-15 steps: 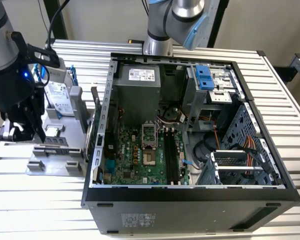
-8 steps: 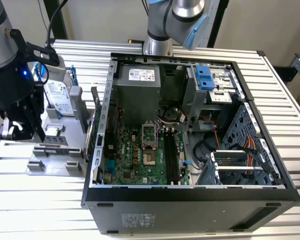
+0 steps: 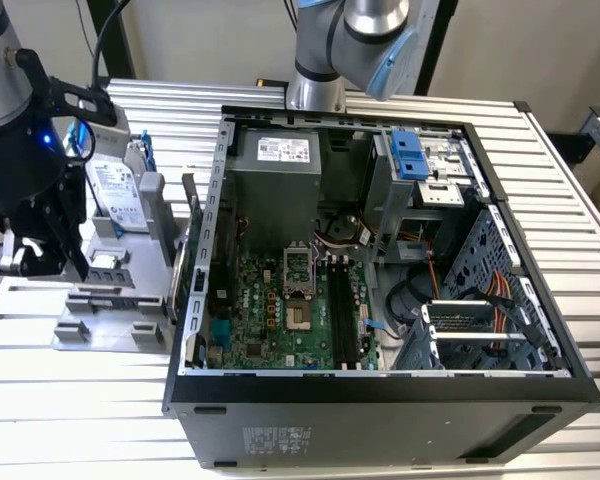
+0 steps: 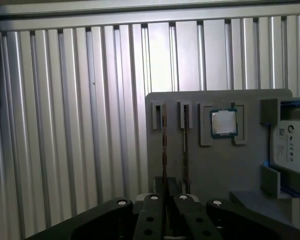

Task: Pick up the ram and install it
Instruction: 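Pick up the ram and move it above insertion slot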

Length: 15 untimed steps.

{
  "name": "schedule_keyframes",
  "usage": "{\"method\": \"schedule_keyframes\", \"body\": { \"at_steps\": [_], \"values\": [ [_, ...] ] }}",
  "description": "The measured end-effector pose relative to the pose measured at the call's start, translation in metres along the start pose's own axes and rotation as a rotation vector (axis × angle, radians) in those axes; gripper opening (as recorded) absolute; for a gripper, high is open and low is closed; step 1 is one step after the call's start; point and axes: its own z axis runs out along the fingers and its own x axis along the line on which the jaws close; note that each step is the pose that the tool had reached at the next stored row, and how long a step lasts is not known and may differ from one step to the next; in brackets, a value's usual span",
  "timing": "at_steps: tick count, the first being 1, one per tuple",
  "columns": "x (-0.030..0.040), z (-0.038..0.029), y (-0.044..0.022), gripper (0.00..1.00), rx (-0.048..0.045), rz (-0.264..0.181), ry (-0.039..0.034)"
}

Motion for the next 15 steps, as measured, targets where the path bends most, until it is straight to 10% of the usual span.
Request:
{"method": "schedule_keyframes", "body": {
  "at_steps": [15],
  "values": [
    [0.0000,-0.0109,0.0002,0.00,0.0000,0.000,0.0000]
  ]
}}
